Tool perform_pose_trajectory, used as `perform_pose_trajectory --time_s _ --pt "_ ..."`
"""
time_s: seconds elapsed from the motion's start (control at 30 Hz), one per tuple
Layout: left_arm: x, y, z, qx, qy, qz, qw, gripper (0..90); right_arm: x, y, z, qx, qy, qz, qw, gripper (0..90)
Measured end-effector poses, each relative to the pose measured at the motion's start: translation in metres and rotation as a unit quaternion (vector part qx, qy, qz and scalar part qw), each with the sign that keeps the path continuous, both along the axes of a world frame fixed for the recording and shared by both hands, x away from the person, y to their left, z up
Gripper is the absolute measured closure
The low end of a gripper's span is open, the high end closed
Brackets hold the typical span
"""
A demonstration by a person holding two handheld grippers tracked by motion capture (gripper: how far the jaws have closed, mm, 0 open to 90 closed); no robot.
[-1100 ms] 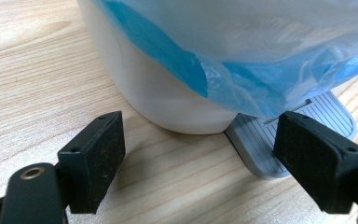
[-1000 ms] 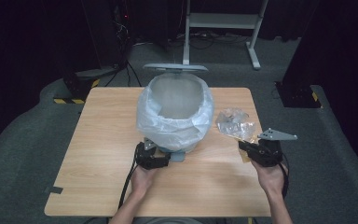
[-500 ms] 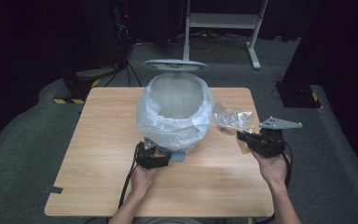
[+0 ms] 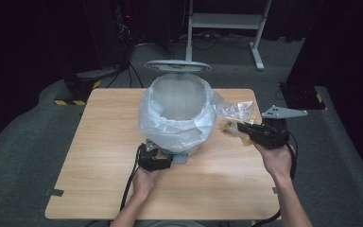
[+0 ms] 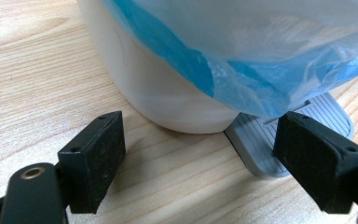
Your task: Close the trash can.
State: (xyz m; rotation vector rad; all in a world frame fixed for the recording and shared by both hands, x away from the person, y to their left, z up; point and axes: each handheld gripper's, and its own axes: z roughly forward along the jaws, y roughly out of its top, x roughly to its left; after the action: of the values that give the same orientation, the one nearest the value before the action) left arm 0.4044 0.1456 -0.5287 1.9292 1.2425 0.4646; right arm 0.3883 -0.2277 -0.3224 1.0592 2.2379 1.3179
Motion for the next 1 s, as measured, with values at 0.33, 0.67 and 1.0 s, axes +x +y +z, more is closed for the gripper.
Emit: perform_pose_trajectory --time_s 0.33,0.67,1.0 --pt "0.0 0.0 0.0 -0.001 0.001 0.001 1.0 16.7 0.01 0.015 0.013 0.001 0.001 0.026 0.9997 87.6" --pt "0.0 0.001 0.0 0.003 0.002 0.0 1.0 16.7 0.025 0.04 0.028 -0.003 0.006 0.06 0.9982 87.6" --pt "-0.001 0.0 0.0 0.004 0.0 -0.001 1.0 17.2 0.041 0.064 0.044 -0.006 0.012 0.083 0.9964 87.6"
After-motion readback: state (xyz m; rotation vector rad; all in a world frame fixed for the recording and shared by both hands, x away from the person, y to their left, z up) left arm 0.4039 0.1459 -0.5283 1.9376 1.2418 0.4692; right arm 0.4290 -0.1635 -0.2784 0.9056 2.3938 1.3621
